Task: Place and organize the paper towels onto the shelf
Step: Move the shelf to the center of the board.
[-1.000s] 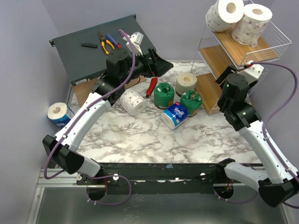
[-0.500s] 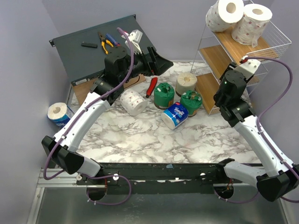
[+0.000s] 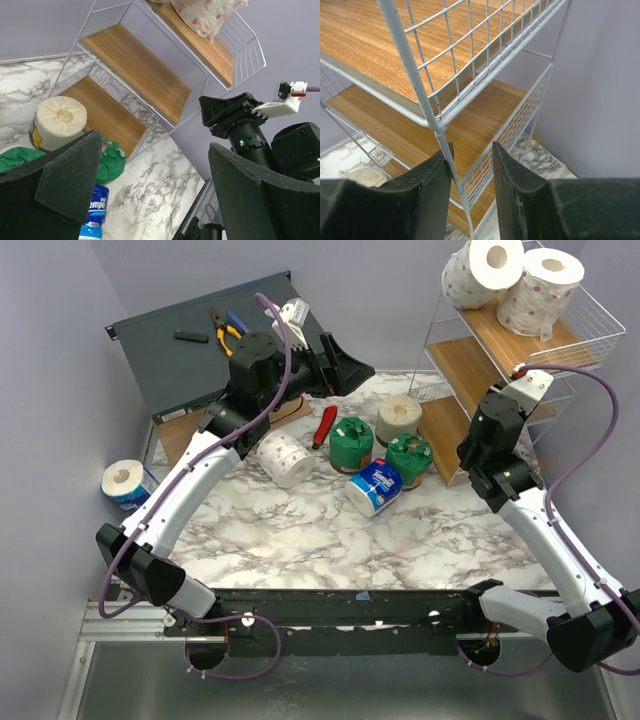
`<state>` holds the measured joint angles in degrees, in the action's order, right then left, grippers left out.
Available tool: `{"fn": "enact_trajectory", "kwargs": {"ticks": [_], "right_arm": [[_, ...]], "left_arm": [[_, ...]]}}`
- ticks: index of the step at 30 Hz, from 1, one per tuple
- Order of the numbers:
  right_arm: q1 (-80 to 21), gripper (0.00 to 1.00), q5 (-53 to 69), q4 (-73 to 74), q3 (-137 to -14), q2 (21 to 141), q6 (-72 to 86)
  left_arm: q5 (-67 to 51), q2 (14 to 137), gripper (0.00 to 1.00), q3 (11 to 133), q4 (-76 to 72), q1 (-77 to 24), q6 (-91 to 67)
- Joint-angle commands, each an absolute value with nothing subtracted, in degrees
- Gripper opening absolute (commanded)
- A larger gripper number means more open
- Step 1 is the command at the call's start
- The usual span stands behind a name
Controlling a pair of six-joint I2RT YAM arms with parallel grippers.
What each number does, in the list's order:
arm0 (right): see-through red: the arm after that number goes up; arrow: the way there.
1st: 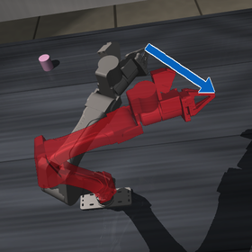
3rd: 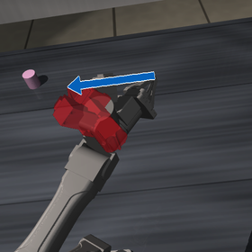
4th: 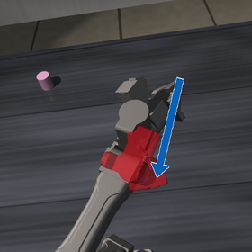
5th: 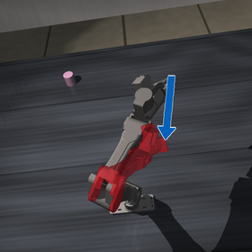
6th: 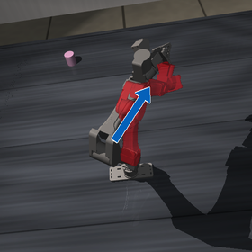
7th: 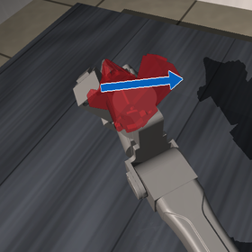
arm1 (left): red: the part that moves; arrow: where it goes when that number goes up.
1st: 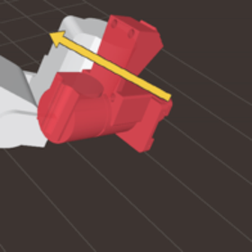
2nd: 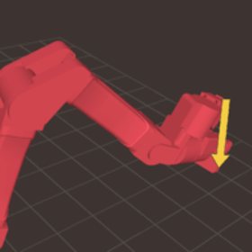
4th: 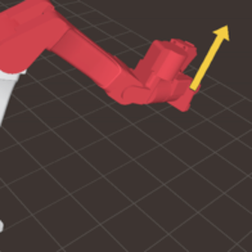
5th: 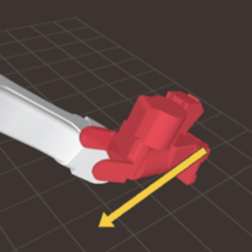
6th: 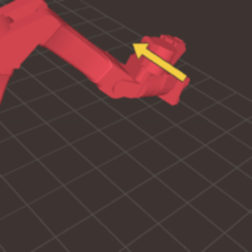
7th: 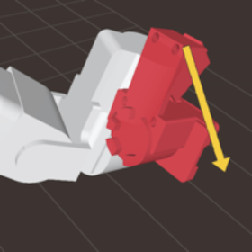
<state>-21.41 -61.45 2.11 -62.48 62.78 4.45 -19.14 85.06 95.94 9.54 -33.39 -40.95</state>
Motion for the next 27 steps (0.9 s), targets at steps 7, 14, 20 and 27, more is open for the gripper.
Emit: {"fn": "enact_trajectory", "kwargs": {"ticks": [7,14,20,27], "right_arm": [[-19.71,0.22,-56.33,5.51,-64.28,62.37,8.31],[-19.68,0.01,-53.44,14.05,-67.85,61.38,10.9],[-19.67,0.01,-52.1,21.22,-70.36,59.56,12.73],[-19.69,0.01,-49.7,29.42,-73.31,56.98,15.0]], "left_arm": [[-20.43,86.52,0.9,98.44,9.78,-33.38,-40.43],[-20.74,87.75,0.9,99.35,9.7,-33.24,-40.69],[-20.83,89.41,0.9,101.54,10.06,-33.23,-40.46],[-21.05,91.17,0.91,104.37,10.29,-32.85,-39.56]]}}
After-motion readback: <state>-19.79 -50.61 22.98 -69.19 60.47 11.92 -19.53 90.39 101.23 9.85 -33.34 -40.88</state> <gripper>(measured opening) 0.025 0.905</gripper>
